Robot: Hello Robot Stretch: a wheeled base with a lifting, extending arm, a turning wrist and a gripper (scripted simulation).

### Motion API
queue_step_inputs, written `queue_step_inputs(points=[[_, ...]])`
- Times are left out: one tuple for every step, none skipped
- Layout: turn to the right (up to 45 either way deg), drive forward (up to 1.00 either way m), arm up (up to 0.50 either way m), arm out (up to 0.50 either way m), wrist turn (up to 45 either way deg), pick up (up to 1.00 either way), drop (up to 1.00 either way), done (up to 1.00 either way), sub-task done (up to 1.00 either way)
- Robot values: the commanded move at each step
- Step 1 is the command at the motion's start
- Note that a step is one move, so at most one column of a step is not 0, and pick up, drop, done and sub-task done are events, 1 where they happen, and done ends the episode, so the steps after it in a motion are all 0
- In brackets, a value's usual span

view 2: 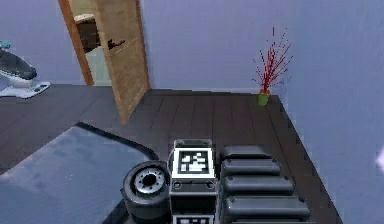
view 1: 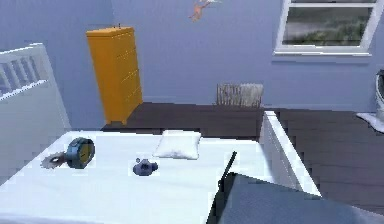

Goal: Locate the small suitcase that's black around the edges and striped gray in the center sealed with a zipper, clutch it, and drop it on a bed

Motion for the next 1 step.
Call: queue_step_inputs(points=[[0.0,0.2,0.0,0.0,0.0,0.0,0.0,0.0,0.0]])
